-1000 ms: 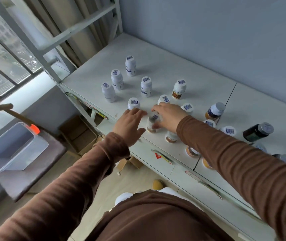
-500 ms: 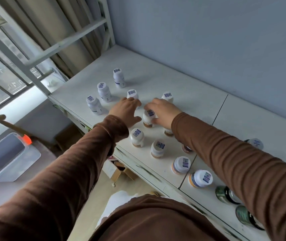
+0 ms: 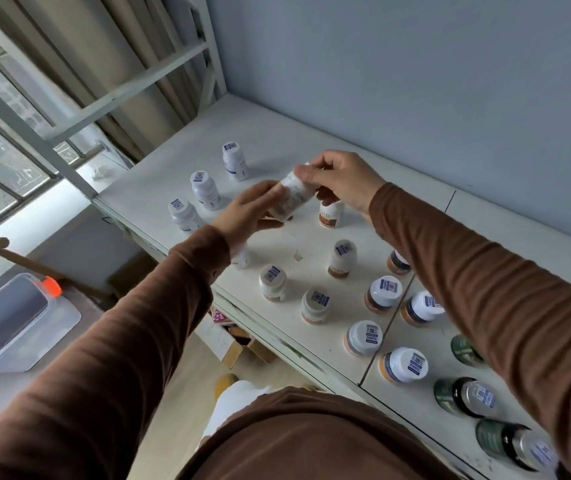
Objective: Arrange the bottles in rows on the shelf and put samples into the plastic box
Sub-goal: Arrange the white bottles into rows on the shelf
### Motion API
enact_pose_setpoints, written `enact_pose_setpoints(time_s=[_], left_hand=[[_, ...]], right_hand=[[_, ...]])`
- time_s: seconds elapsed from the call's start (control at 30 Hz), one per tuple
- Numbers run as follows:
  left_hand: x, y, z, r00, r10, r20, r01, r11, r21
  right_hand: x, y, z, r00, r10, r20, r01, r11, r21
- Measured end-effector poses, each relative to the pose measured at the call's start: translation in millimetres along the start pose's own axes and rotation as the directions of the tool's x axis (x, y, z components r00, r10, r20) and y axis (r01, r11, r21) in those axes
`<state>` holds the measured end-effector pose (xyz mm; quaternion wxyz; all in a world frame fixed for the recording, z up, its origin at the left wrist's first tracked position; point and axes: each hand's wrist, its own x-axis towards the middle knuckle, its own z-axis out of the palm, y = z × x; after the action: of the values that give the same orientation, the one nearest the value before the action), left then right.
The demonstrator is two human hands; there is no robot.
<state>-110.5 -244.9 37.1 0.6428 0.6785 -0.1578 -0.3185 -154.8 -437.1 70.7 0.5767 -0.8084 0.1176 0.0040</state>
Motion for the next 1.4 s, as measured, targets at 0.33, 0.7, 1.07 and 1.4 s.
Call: enact_pose_setpoints(time_s=[0.33, 0.7, 1.07, 1.4], left_hand=[[6, 6, 5, 0.940, -0.177, 0.291, 0.278, 0.894, -0.352], [10, -11, -4, 0.990, -0.017, 0.138, -0.052, 0.877, 0.477], [20, -23, -22, 0.985, 0.156, 0.077, -0.138, 0.426, 0.894], [37, -11, -9, 0.967, 0.219, 0.127, -0.210, 0.416, 0.885]], right_hand=[[-15, -20, 4, 0.996, -0.018, -0.083, 0.015, 0.999, -0.035], [-17, 5, 7, 0.977, -0.196, 0.086, 0.205, 0.747, -0.633], [-12, 38, 40, 0.960, 0.021, 0.280, 0.220, 0.562, -0.797], [-7, 41, 13, 0.982, -0.038, 0.185, 0.163, 0.664, -0.730]])
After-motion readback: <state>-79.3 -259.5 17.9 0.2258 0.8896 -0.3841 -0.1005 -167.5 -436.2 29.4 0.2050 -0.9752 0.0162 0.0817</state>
